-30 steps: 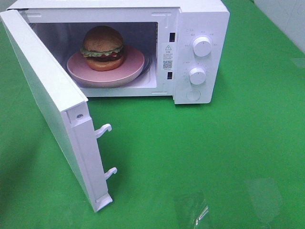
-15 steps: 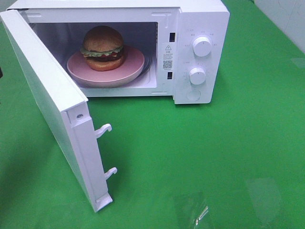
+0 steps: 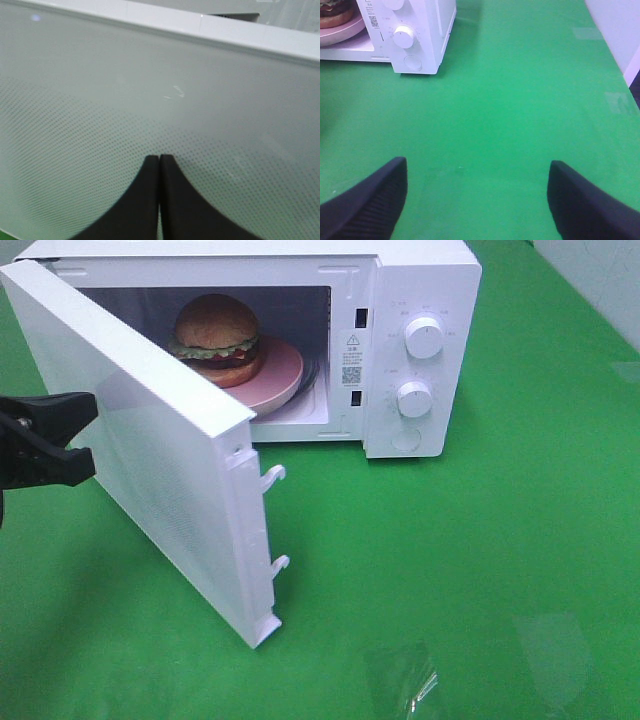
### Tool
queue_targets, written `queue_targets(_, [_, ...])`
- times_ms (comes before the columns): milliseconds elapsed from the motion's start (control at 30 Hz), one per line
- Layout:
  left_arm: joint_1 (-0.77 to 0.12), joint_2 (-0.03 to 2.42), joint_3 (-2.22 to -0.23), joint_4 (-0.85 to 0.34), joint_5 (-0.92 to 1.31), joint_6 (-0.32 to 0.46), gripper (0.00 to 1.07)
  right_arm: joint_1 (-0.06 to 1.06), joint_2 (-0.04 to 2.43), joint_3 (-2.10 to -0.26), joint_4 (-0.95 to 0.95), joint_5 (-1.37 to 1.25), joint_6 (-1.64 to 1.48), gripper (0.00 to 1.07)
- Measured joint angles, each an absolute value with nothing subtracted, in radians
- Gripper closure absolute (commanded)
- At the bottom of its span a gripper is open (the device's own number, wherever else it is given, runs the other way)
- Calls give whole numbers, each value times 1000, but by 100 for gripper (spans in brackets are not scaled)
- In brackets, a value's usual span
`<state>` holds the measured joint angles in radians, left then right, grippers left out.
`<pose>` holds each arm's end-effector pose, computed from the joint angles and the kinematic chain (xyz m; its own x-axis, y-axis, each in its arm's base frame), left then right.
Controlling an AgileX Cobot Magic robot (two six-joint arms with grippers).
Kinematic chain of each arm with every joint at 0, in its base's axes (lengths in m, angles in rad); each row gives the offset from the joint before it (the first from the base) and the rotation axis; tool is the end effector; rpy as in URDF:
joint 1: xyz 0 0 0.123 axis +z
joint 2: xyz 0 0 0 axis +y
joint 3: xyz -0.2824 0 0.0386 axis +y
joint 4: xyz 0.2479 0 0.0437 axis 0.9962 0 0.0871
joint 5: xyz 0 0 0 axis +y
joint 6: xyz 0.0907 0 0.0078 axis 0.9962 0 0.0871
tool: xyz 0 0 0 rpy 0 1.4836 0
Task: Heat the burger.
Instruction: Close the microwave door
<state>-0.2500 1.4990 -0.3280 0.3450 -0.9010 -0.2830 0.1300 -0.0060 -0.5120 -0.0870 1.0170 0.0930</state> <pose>0.2273 -0.0829 0.1775 -0.2350 -0.0031 -0.9720 0.4757 0.8717 -0.1178 -0.0048 -0.0074 0.2843 -0.3978 -0.0046 -0.9174 -0.0434 0.9990 0.0138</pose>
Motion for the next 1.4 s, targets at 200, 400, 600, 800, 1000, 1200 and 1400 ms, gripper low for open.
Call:
queue_targets(200, [-329,1558,-372,287,-901,-262,107,130,-6,-512,-87,1017,93,32])
queue_targets(400, [-407,1608,-417,215,-901,-233,107,130,-6,-512,-87,1017,93,32])
queue_targets(600, [-494,1669,-485,104,-890,-177,107,130,-6,-512,-87,1017,93,32])
queue_targets(800, [-545,1732,-576,31,-856,-145,107,130,-6,-512,-87,1017,93,32])
queue_targets(1000, [-594,1802,-691,7,-826,-142,107,130,-6,-512,-87,1017,93,32])
queue_targets(1200, [-623,1850,-802,-14,-738,-113,107,130,-6,-512,-87,1017,93,32])
queue_targets(1400, [-625,1893,-885,-32,-706,-101,107,130,-6,-512,-87,1017,93,32])
